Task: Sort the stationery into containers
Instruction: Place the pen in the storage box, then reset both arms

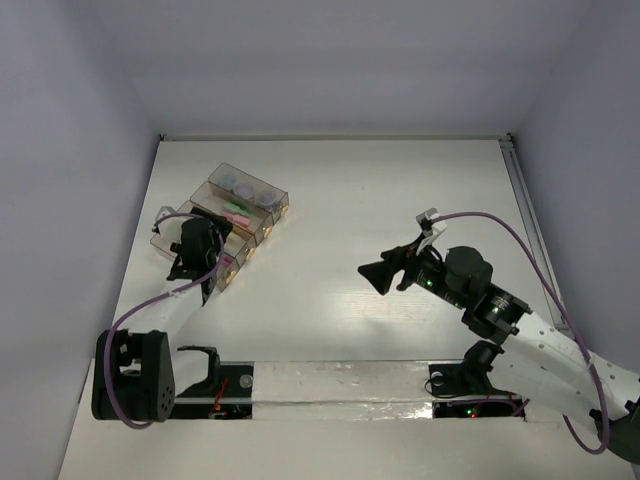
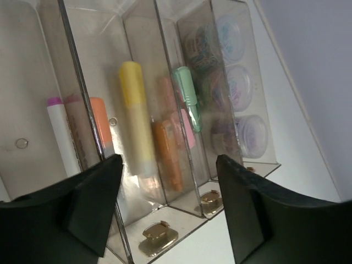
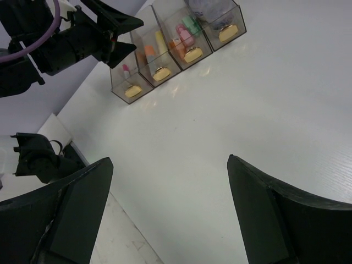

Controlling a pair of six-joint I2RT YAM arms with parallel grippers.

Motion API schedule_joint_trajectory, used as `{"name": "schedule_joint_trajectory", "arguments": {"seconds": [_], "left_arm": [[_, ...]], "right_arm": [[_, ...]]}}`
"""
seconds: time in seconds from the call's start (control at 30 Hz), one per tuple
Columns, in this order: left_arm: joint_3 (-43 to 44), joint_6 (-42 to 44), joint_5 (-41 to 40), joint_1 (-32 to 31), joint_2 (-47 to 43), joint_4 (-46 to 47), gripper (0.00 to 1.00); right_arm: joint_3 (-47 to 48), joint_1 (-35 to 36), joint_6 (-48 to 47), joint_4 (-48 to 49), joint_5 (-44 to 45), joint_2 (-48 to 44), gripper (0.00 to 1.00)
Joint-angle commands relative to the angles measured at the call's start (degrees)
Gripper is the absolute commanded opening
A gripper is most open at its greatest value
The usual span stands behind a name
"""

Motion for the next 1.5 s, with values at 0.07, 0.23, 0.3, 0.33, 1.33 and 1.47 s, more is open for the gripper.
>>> {"name": "schedule_joint_trajectory", "arguments": {"seconds": [0.07,0.23,0.3,0.33,1.33,1.47], "left_arm": [[0.85,1.71,-0.98,0.30,-7.25,0.37,0.77],[3.22,4.09,-0.98,0.30,-16.48,-3.76,0.98],[3.66,4.62,0.07,0.30,-19.03,-4.73,0.99],[4.01,4.79,1.56,0.30,-21.39,-4.99,0.99],[20.63,27.55,15.56,-2.95,-47.34,-25.65,0.99],[17.47,29.92,12.57,-5.23,-48.83,-25.65,0.99]], "right_arm": [[1.06,0.15,-0.86,-0.56,1.39,-1.11,0.91],[1.51,0.15,-0.86,-0.74,3.49,-1.82,0.94],[1.94,0.15,-1.03,-0.83,4.11,-1.73,0.94],[2.21,0.15,-1.12,-1.00,4.72,-1.73,0.95],[10.21,0.15,-3.32,-12.60,42.34,-19.48,1.00],[8.98,0.15,-1.66,-13.40,42.78,-18.08,1.00]]}}
